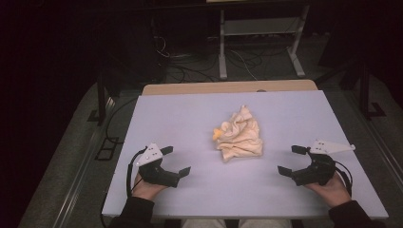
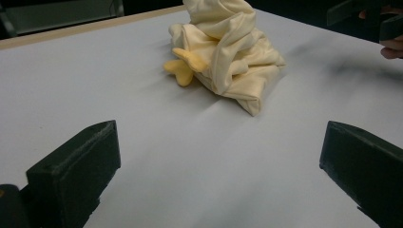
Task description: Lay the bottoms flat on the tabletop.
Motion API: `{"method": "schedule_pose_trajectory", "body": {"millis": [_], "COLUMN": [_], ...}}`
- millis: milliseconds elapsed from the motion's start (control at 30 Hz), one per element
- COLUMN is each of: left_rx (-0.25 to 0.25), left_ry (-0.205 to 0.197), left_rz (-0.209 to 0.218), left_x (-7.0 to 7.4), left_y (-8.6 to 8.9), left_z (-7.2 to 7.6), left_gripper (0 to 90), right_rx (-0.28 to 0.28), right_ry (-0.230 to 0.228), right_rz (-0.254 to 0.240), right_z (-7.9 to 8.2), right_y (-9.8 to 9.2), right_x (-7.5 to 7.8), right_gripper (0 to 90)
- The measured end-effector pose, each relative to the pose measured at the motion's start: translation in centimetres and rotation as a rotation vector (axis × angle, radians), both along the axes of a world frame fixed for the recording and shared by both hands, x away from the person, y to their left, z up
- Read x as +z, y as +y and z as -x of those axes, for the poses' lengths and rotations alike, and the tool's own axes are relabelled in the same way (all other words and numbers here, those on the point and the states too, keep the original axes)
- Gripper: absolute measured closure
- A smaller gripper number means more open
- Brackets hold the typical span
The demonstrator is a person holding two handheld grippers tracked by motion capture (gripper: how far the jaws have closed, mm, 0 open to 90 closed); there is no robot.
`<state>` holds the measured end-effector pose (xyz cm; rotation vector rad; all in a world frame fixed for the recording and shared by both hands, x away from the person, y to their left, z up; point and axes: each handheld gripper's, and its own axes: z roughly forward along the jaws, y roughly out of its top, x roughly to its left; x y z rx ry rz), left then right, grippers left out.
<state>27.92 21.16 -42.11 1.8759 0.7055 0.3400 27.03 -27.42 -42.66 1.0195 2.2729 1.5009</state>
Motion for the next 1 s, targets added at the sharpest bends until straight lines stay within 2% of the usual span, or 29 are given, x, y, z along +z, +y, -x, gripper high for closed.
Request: {"method": "schedule_pose_trajectory", "body": {"millis": [467,867,1000], "left_rx": [-0.001,-0.006,-0.011], "left_ry": [0.000,0.005,0.015], "left_rz": [-0.004,0.004,-0.007], "left_x": [0.02,0.21,0.29], "left_y": [-0.11,-0.25,-0.48], "left_z": [0.06,0.25,0.32], "left_gripper": [0.0,0.0,0.0], "right_rx": [-0.005,-0.011,-0.016], "right_ry": [-0.010,0.007,0.013], "right_rz": [-0.015,-0.001,0.018], "right_z": [0.13,0.15,0.09], "right_y": [-0.26,-0.25,-0.21], "right_x": [0.13,0.25,0.48], "right_gripper": [0.0,0.0,0.0]}}
